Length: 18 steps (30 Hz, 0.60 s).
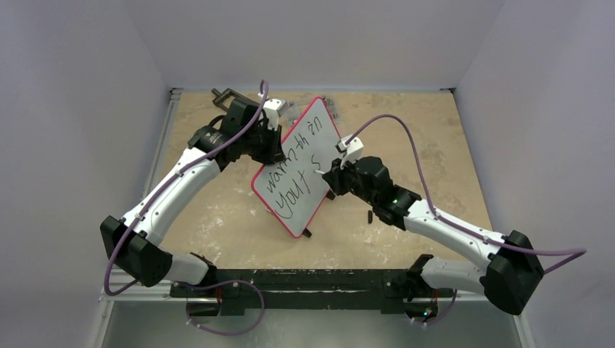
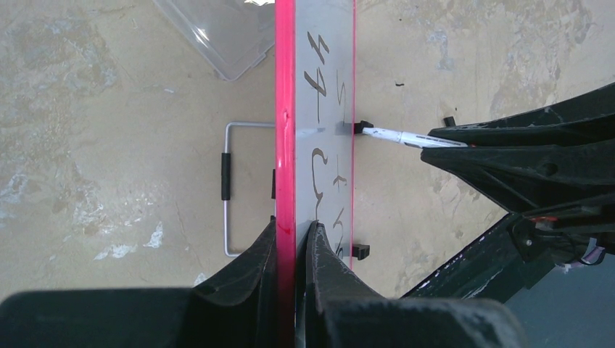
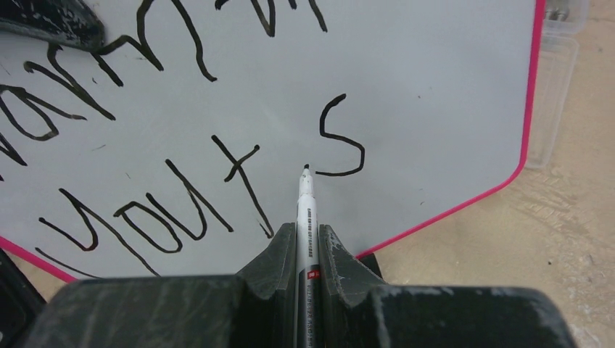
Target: Write a sentence on the whiteboard
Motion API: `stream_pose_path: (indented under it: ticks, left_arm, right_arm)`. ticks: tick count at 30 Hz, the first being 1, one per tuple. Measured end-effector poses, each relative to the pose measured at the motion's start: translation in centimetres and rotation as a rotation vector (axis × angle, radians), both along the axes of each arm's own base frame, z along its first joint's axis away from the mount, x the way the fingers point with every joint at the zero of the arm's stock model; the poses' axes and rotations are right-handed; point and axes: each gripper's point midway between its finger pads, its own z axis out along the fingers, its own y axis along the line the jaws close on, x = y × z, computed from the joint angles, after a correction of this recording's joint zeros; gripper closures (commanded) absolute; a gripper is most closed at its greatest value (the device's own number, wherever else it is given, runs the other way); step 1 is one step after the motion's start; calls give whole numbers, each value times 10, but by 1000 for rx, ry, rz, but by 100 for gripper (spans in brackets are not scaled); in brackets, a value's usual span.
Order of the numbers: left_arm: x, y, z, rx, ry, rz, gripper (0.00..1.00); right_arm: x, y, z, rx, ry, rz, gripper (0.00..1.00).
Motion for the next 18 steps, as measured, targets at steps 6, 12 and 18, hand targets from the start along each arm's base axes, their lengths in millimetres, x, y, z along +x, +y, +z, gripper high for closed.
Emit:
stream_pose_path:
  ticks: [6, 12, 18]
  left_arm:
    - [0, 0, 0, 0, -1, 0, 100]
    - [0, 0, 0, 0, -1, 0, 100]
    - [0, 0, 0, 0, -1, 0, 100]
  right_arm:
    - [4, -14, 20, 24, -47, -74, 100]
    - [21, -25, 14, -1, -42, -161, 100]
    - [43, -24, 8, -15, -25, -201, 100]
